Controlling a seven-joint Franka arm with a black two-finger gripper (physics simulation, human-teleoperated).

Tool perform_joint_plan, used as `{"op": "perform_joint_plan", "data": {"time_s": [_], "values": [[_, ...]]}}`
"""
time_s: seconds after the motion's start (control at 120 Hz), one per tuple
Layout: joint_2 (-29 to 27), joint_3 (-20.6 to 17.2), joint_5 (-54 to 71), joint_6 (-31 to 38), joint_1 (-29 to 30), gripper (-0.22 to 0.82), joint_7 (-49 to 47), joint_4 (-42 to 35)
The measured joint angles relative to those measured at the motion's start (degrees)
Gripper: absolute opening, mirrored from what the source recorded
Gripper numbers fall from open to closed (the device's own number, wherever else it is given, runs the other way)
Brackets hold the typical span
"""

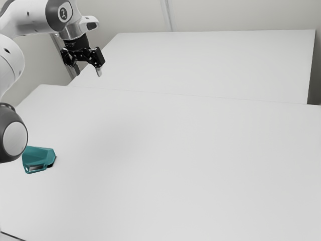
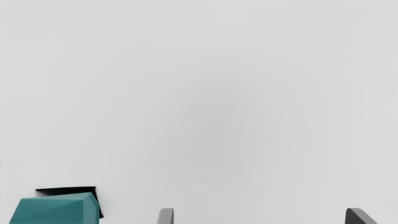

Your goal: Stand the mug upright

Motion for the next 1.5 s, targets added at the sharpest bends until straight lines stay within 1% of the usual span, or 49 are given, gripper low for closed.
{"op": "perform_joint_plan", "data": {"time_s": [0.133,0.208,0.267,0.442,0.542,0.658,0.783,1.033,1.158,1.242,1.3,1.408,1.5], "values": [[0.01,0.09,0.07,0.81,-0.37,0.60,-0.05,-0.93],[-0.31,-1.55,0.94,1.60,-1.04,0.60,-0.13,-4.01],[-1.76,-1.71,1.94,2.29,-1.10,0.60,-0.09,-7.56],[-11.27,3.76,2.85,7.39,-0.81,0.60,1.31,-25.17],[-15.65,6.30,2.95,10.57,-0.56,0.60,2.66,-32.75],[-20.19,9.18,3.00,13.80,-0.36,0.60,4.43,-38.56],[-22.59,13.90,2.95,16.03,-0.74,0.60,7.10,-41.21],[-22.80,23.70,2.20,17.53,0.37,0.60,13.53,-42.34],[-22.32,29.18,-0.22,17.58,0.09,0.60,17.56,-42.37],[-21.79,32.38,-1.89,17.47,1.09,0.60,20.54,-42.37],[-20.31,33.40,-3.66,17.46,3.49,0.60,22.84,-42.25],[-15.15,33.82,-8.54,17.67,9.24,0.61,27.23,-40.76],[-10.14,33.44,-13.64,17.85,9.33,0.60,31.09,-38.05]]}}
